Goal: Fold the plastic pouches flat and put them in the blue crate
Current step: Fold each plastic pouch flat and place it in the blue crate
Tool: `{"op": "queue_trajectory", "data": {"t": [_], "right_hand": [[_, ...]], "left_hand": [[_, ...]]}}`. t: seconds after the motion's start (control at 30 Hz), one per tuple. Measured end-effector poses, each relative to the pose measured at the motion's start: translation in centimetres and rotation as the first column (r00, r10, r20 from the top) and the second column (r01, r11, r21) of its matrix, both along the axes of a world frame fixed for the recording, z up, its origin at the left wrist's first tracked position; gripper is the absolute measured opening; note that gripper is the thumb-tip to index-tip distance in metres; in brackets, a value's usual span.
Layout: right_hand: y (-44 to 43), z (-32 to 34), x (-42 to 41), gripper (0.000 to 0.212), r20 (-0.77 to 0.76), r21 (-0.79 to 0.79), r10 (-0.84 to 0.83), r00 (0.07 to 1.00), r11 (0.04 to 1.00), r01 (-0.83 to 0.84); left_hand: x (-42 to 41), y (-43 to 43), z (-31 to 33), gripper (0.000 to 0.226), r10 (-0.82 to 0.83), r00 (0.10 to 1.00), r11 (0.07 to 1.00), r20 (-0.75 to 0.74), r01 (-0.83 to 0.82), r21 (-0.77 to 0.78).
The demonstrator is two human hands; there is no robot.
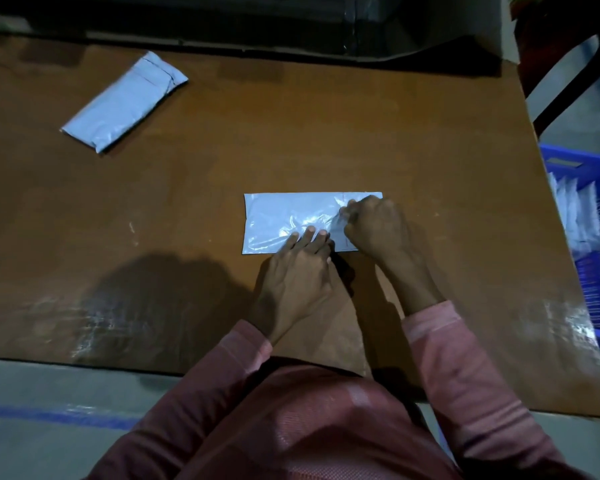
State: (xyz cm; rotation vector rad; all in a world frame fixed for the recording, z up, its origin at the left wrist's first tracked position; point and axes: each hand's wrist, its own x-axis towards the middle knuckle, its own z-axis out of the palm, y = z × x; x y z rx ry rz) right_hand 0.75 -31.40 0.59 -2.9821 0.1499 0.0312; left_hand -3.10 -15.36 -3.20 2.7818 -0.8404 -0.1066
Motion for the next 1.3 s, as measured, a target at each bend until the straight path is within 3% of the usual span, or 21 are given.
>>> {"op": "queue_trajectory", "data": {"t": [0.17, 0.27, 0.37, 0.43, 0.53, 0.67, 0.77, 0.97, 1.1, 1.2, 1.3], "right_hand": [[0.0, 0.4, -0.3, 0.054, -0.019, -0.047, 0.151, 0.988, 0.987, -0.151], [-0.2, 0.6, -0.6, 0.055, -0.13, 0.0, 0.114, 0.985, 0.993, -0.115], [-0.1, 0.5, -0.6, 0.048, -0.112, 0.015, 0.035, 0.993, 0.999, -0.033], [0.1, 0.4, -0.9, 0.049, -0.107, 0.047, 0.016, 0.994, 0.999, -0.011], [-0.1, 0.0, -0.9, 0.056, -0.113, 0.118, 0.002, 0.994, 0.993, 0.012], [-0.1, 0.2, -0.9, 0.054, -0.1, 0.121, -0.026, 0.995, 0.992, 0.038], [-0.1, 0.2, -0.8, 0.052, -0.075, 0.137, -0.016, 0.997, 0.99, 0.026], [-0.3, -0.1, -0.9, 0.049, -0.035, 0.16, -0.006, 0.999, 0.987, 0.011], [-0.4, -0.6, -0.9, 0.052, -0.057, 0.158, -0.025, 0.998, 0.987, 0.034], [-0.6, -1.4, -1.1, 0.061, -0.044, 0.203, 0.012, 0.999, 0.979, -0.003], [-0.5, -1.7, -1.3, 0.065, -0.03, 0.228, 0.018, 0.999, 0.974, -0.011]], "left_hand": [[-0.1, 0.1, 0.1, 0.051, -0.001, 1.0, 1.0, -0.007, 0.001, 0.019], [0.1, 0.0, 1.3, 0.053, -0.015, 1.0, 0.997, 0.015, 0.014, 0.07], [1.6, -0.7, 2.5, 0.062, 0.046, 0.997, 0.998, 0.064, -0.049, 0.045], [3.0, -0.9, 1.5, 0.056, 0.069, 0.993, 0.994, 0.095, -0.077, 0.081], [3.5, -0.7, 0.6, 0.061, 0.08, 0.997, 0.977, -0.011, -0.076, 0.199], [4.1, -1.2, 2.1, 0.059, 0.198, 0.97, 0.972, -0.144, -0.175, 0.154], [5.3, -0.9, 2.8, 0.051, 0.272, 0.962, 0.962, -0.034, -0.271, 0.031], [5.1, 1.0, -1.4, 0.034, 0.21, 0.969, 0.968, 0.131, -0.188, -0.168], [5.3, 1.4, -1.6, 0.042, 0.168, 0.977, 0.975, 0.134, -0.145, -0.166], [4.3, 2.7, -2.5, 0.044, 0.222, 0.971, 0.96, 0.092, -0.201, -0.194], [3.3, 3.7, -3.9, 0.054, 0.151, 0.987, 0.972, 0.053, -0.138, -0.19]]}}
